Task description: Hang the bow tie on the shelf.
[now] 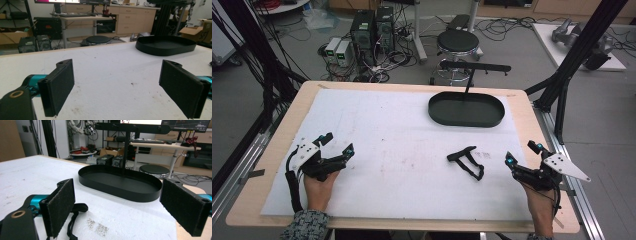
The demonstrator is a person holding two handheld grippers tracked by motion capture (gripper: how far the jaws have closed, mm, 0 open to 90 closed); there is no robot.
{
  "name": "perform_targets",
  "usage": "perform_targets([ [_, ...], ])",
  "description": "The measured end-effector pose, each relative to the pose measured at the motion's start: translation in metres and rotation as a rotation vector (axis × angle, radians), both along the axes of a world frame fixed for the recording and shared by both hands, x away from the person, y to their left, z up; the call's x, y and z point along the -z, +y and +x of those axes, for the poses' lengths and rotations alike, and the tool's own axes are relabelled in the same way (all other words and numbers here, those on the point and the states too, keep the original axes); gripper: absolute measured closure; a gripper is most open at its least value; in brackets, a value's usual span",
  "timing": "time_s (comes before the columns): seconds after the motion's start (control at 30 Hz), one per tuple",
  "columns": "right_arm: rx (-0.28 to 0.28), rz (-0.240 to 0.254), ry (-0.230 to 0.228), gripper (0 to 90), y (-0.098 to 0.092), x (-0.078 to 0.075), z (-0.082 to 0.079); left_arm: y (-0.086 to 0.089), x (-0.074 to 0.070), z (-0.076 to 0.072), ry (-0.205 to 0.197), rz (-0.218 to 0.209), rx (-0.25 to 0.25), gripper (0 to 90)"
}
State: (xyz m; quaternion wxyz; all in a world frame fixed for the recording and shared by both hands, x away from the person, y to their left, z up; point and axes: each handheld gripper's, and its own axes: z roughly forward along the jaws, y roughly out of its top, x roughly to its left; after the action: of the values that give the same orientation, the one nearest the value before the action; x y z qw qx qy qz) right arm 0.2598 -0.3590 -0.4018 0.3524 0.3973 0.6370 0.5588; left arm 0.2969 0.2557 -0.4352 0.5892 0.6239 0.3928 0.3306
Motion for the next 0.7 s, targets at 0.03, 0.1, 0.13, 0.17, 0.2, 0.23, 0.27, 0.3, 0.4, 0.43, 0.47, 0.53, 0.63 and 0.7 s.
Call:
perform_targets([
  [0.03, 0.001, -0.001, 0.000, 11.9, -0.0001, 0.0005, 0.0005, 0.0000, 0.0000, 0.0000, 0.000, 0.000, 0.000, 12.8],
  [0.1, -0.002, -0.001, 0.005, 11.9, 0.0007, 0.0014, 0.0017, -0.0007, 0.0002, -0.0002, 0.003, 0.001, -0.006, 12.8],
  [0.13, -0.004, -0.007, 0.006, 11.9, 0.0008, 0.0015, 0.0019, -0.0008, 0.0002, -0.0003, 0.006, 0.002, -0.006, 12.8],
  [0.17, -0.005, -0.006, 0.008, 11.9, 0.0015, 0.0015, 0.0015, -0.0006, 0.0004, -0.0002, 0.011, -0.001, -0.007, 12.8],
  [0.2, -0.004, -0.007, 0.005, 11.9, 0.0023, 0.0017, 0.0013, -0.0004, 0.0005, 0.0000, 0.014, -0.005, -0.007, 12.8],
  [0.23, -0.006, -0.014, -0.001, 11.9, 0.0022, 0.0018, 0.0009, 0.0000, 0.0004, 0.0002, 0.014, -0.012, -0.009, 12.8],
  [0.27, -0.006, -0.011, -0.004, 11.9, 0.0021, 0.0024, 0.0004, 0.0003, 0.0003, -0.0001, 0.011, -0.010, -0.007, 12.8],
  [0.3, -0.009, -0.003, 0.005, 11.9, 0.0023, 0.0030, -0.0002, 0.0001, 0.0002, -0.0001, 0.009, -0.011, -0.005, 12.8],
  [0.4, -0.011, -0.016, 0.009, 11.9, 0.0032, 0.0032, -0.0012, 0.0000, 0.0003, 0.0000, 0.006, -0.010, -0.007, 12.8],
  [0.43, -0.010, -0.020, 0.005, 11.9, 0.0032, 0.0030, -0.0016, 0.0000, 0.0003, 0.0001, 0.005, -0.008, -0.006, 12.8],
  [0.47, -0.012, -0.019, 0.008, 11.9, 0.0036, 0.0027, -0.0018, -0.0001, 0.0003, 0.0001, 0.004, -0.008, -0.005, 12.8],
  [0.53, -0.017, -0.025, 0.007, 11.9, 0.0036, 0.0026, -0.0023, -0.0002, 0.0004, 0.0001, 0.003, -0.008, -0.004, 12.8],
  [0.63, -0.021, -0.026, 0.019, 11.9, 0.0042, 0.0038, -0.0021, -0.0006, 0.0007, 0.0003, 0.007, -0.005, 0.004, 12.9],
  [0.7, -0.023, -0.032, 0.021, 11.9, 0.0049, 0.0049, -0.0008, -0.0014, 0.0009, 0.0002, 0.008, -0.008, 0.009, 12.9],
])
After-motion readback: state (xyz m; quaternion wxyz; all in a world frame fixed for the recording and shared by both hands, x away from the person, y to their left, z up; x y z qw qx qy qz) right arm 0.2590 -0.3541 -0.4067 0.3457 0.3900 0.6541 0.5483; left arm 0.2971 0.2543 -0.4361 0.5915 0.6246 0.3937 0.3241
